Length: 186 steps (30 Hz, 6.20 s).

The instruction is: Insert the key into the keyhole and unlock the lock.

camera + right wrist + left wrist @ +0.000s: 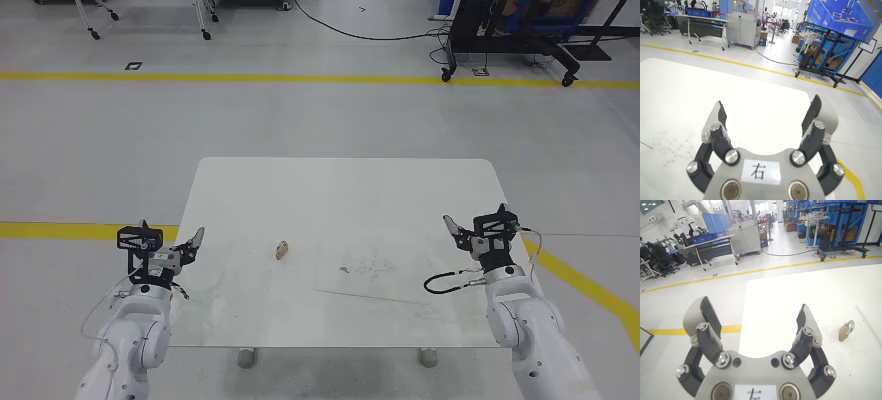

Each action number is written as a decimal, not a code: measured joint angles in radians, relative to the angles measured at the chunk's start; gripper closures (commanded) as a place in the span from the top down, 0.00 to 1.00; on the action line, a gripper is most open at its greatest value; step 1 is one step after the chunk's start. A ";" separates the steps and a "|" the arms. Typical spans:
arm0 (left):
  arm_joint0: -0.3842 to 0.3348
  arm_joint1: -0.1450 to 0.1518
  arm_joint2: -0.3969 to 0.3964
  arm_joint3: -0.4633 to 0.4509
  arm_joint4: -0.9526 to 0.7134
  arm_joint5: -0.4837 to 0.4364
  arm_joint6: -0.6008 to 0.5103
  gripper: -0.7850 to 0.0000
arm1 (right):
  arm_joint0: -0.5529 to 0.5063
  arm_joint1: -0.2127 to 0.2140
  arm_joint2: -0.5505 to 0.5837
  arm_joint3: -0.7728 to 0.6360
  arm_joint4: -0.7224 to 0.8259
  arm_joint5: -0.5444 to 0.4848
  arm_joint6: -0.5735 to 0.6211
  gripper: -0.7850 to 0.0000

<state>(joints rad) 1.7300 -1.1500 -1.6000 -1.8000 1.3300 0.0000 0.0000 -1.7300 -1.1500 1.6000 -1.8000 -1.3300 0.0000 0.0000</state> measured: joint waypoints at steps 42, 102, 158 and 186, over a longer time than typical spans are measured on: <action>0.000 0.000 0.000 0.000 0.000 0.000 0.000 1.00 | 0.392 -0.017 -0.318 0.375 0.089 -0.636 0.175 1.00; 0.000 0.000 0.000 0.000 0.000 0.000 0.000 1.00 | 0.551 0.000 -0.490 0.592 -0.047 -0.928 -0.383 0.00; -0.477 -0.053 0.384 0.384 -1.433 -0.471 -0.729 0.66 | 0.699 -0.110 -0.796 0.841 1.259 -1.003 0.018 0.00; -0.537 -0.061 0.455 0.471 -1.486 -0.494 -0.764 0.19 | 0.775 -0.176 -0.861 0.967 1.677 -1.007 0.430 0.00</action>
<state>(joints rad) 1.1930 -1.2107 -1.1450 -1.3285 -0.1557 -0.4943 -0.7637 -0.9545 -1.3258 0.7394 -0.8331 0.3467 -1.0070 0.4304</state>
